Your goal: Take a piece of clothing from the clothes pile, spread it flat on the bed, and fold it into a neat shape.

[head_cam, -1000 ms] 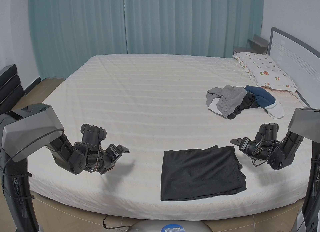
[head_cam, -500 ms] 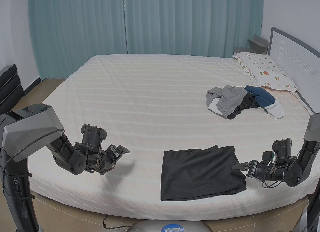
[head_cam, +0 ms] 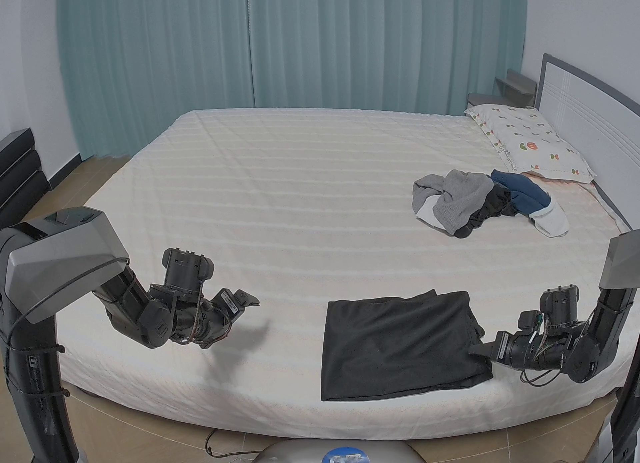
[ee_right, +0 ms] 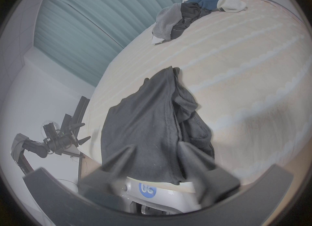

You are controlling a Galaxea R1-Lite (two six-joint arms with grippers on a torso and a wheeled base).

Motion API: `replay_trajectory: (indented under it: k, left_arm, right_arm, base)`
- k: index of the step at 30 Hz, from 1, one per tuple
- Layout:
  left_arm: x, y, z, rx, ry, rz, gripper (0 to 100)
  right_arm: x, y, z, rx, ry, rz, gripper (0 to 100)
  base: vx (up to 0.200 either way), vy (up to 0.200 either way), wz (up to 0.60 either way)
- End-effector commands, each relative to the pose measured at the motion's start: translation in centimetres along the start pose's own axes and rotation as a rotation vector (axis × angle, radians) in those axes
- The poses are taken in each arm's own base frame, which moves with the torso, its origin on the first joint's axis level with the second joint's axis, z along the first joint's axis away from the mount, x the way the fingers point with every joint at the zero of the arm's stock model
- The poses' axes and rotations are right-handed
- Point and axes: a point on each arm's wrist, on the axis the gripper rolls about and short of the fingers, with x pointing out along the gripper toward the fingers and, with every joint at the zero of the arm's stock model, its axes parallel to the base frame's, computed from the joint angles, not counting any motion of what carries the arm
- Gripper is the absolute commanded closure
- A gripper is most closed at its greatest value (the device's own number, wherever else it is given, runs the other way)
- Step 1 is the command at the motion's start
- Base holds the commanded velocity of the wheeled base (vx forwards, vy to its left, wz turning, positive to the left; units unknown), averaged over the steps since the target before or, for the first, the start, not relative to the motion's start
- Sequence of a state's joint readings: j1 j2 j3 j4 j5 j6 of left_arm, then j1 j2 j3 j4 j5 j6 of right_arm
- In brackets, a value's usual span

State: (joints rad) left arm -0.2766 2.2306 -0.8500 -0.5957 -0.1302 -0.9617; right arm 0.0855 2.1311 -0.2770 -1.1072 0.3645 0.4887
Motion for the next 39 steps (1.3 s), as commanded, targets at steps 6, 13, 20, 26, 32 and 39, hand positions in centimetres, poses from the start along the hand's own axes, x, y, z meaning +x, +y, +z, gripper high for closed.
replay_trajectory:
  k: [6, 13, 20, 26, 32, 39]
  left_arm:
    - [0.0, -0.1, 0.1, -0.004, -0.003, -0.002, 0]
    - [0.0, 0.0, 0.2, -0.006, -0.003, 0.000, 0]
    - [0.0, 0.0, 0.2, -0.007, -0.004, -0.001, 0]
    - [0.0, 0.0, 0.2, -0.007, -0.003, 0.000, 0]
    - [-0.1, -0.2, 0.0, -0.002, -0.001, -0.004, 0]
    - [-0.3, -0.2, -0.3, -0.002, 0.011, -0.004, 0]
  right_arm:
    - [-1.2, -1.1, -1.2, -0.027, 0.031, -0.047, 100]
    - [-2.8, -2.0, -1.2, -0.026, 0.010, -0.080, 100]
    - [-3.3, -2.4, -1.7, -0.032, 0.028, -0.089, 100]
    - [-3.4, -2.5, -1.9, -0.044, 0.034, -0.094, 100]
    - [-3.2, -2.5, -1.2, -0.068, 0.009, -0.086, 0]
    - [-0.9, -1.6, 2.8, -0.005, -0.118, -0.031, 0]
  base:
    - [0.000, 0.000, 0.00]
    - [0.000, 0.000, 0.00]
    - [0.000, 0.000, 0.00]
    - [0.000, 0.000, 0.00]
    - [0.000, 0.000, 0.00]
    - [0.000, 0.000, 0.00]
